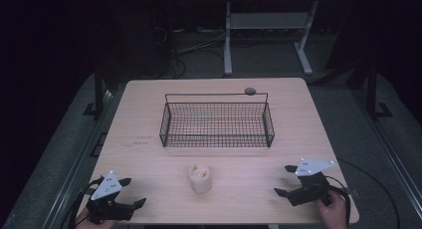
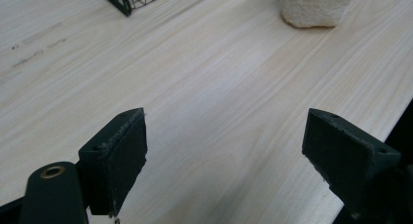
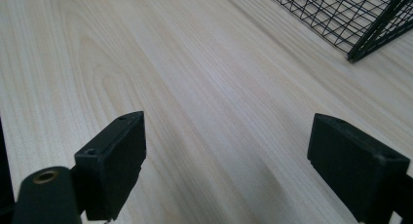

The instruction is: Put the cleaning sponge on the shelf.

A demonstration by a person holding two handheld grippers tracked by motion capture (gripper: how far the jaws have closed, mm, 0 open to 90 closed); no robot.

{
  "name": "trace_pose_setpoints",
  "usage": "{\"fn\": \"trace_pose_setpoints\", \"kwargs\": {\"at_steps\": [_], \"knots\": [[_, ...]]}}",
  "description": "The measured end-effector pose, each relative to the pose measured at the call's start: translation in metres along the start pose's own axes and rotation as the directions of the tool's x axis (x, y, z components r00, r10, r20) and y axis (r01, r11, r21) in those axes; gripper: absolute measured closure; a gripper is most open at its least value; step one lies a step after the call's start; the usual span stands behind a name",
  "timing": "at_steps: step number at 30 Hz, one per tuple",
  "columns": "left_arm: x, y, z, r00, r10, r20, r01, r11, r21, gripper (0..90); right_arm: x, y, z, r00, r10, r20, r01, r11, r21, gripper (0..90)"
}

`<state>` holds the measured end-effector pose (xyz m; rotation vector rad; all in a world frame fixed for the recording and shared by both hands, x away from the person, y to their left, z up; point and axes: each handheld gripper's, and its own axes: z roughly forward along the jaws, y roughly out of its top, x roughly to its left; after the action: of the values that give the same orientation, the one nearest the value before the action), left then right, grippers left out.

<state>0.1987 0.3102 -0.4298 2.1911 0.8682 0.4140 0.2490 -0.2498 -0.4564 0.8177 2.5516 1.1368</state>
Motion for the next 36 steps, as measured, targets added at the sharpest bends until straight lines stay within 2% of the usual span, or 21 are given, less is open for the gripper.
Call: {"fn": "trace_pose_setpoints", "kwargs": {"at_steps": [10,18,19,23,27,36], "knots": [[-0.005,0.01,-0.003,0.9997,0.019,0.013,-0.019,0.9998,0.007,15.8,-0.001,-0.002,-0.003,1.0,0.004,0.003,-0.004,1.0,-0.007,13.6],[-0.008,0.024,0.0,0.9991,0.037,0.019,-0.037,0.9987,0.036,15.8,-0.001,-0.002,-0.005,1.0,0.006,0.002,-0.006,1.0,-0.02,13.6],[-0.009,0.029,0.003,0.9982,0.053,0.03,-0.054,0.9973,0.049,15.8,-0.001,-0.002,-0.005,1.0,0.009,0.0,-0.009,1.0,-0.023,13.6],[-0.011,0.037,0.006,0.996,0.076,0.047,-0.079,0.9954,0.055,15.8,-0.002,-0.003,-0.007,0.9999,0.011,0.005,-0.011,0.999,-0.033,13.5],[-0.012,0.044,0.007,0.9945,0.09,0.053,-0.094,0.9929,0.073,15.8,-0.002,-0.003,-0.006,0.9998,0.017,0.002,-0.017,0.999,-0.03,13.6],[-0.016,0.057,0.008,0.9903,0.119,0.073,-0.124,0.9894,0.075,15.8,0.001,-0.002,-0.004,0.9999,0.009,-0.013,-0.009,1.0,-0.024,13.6]]}}
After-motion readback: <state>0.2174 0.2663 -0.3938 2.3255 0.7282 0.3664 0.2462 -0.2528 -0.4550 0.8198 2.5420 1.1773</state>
